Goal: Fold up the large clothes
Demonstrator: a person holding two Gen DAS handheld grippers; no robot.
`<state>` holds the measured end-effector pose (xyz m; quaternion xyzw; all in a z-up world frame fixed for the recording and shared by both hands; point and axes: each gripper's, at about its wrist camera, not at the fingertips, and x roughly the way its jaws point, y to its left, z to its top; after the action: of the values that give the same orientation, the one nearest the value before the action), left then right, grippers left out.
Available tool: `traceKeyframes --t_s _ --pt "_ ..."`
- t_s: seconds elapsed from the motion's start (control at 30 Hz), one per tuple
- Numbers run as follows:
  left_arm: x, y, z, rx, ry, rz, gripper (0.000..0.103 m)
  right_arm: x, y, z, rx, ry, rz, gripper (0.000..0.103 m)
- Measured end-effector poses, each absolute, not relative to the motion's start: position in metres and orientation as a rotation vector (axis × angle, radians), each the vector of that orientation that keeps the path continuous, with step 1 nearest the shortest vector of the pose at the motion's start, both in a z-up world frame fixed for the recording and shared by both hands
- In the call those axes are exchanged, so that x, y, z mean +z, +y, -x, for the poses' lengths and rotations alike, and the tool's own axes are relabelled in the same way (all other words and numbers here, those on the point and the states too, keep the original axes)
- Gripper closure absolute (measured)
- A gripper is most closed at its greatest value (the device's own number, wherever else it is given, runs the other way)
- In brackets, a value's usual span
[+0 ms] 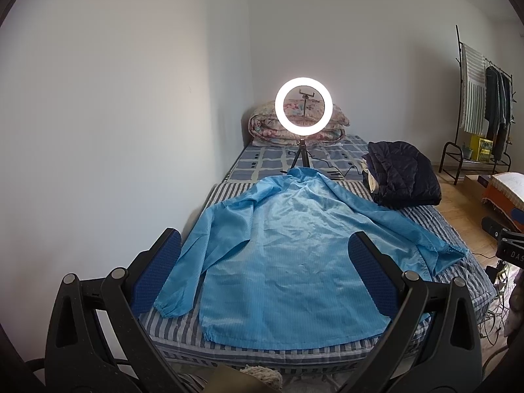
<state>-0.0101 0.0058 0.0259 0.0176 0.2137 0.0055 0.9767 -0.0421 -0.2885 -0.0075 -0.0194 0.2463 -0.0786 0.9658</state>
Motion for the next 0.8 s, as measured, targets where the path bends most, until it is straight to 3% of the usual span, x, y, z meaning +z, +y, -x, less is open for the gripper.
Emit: traceKeyframes --t_s 0.8 --pt "0.027 0.0096 0.015 0.013 0.428 -0.025 0.0 -0.0062 -0.2848 0.0436 -0.147 0.486 0.04 0.0"
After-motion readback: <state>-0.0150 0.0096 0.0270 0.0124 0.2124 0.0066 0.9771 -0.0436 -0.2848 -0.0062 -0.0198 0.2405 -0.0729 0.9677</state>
